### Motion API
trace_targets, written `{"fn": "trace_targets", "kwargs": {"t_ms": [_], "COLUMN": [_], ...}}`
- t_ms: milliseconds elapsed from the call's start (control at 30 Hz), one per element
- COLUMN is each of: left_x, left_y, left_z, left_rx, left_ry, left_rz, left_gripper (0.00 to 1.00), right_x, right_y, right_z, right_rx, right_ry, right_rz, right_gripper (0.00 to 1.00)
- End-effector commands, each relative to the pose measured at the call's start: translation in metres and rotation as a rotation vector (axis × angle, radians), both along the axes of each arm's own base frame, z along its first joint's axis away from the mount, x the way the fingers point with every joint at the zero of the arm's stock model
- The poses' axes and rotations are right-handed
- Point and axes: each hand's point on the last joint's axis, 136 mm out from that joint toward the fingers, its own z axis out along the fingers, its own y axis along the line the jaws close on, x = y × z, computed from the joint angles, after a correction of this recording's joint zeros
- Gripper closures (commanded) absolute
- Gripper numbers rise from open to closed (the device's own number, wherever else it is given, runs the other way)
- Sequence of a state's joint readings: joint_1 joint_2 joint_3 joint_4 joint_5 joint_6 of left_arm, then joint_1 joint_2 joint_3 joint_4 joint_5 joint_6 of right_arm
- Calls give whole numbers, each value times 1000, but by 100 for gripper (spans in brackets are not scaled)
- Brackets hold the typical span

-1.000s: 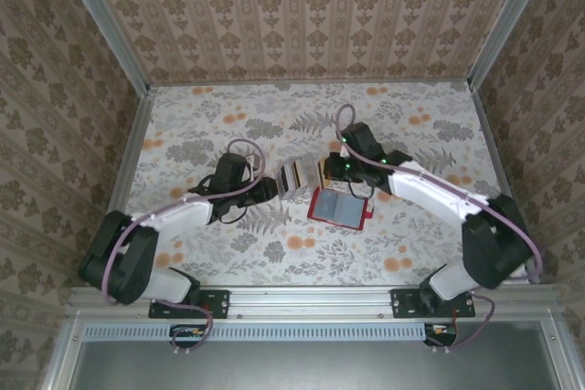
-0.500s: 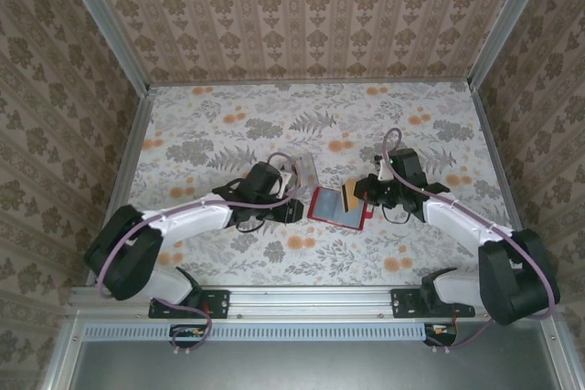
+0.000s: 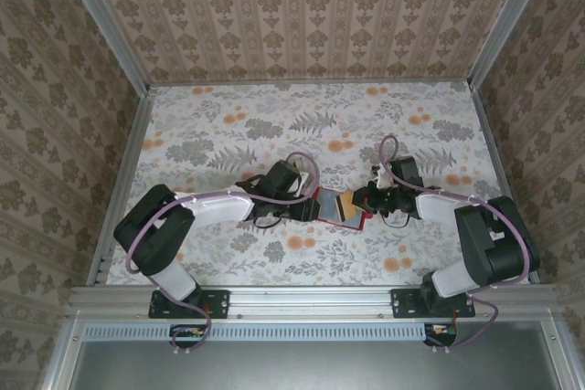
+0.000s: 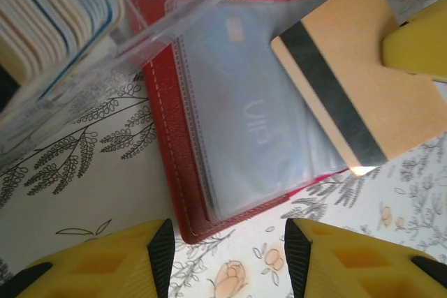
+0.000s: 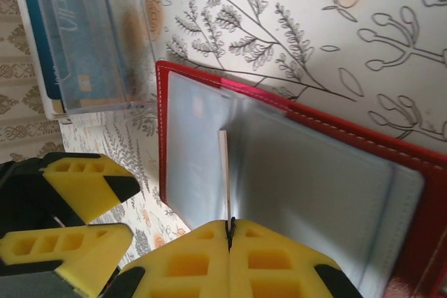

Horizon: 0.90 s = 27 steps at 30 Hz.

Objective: Put the credit cards into the card holder

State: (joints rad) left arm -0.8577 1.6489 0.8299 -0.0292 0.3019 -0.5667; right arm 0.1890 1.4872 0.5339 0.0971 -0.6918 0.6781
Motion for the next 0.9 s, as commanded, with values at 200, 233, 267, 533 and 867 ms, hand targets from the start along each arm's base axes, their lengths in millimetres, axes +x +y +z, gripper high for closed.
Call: {"fn": "trace_targets", "kwargs": {"t_ms": [200,233,267,533,867], "left_x": [9,10,9,11,16], "left_y": [-8,-7,-7,-4,-3], "left_z": [-4,-5,-6,-11,-18], "left_rx": [1,3,-1,9,28], "left_ry": [12,13,13,-1,-7], "left_rz": [39,44,45,53,76], "left_gripper": [50,50,50,51,55], "right_x": [3,2,1,-7,-5], "right_y": [-4,-5,-6,-5,-3], "right_z": [1,1,1,-8,-17], "right_rx": [62,66,71,97,112], "right_ry": [2,9,12,39,64], "right_rz": [-12,-17,-19,-17,-29], "right_gripper": [100,100,100,100,100]}}
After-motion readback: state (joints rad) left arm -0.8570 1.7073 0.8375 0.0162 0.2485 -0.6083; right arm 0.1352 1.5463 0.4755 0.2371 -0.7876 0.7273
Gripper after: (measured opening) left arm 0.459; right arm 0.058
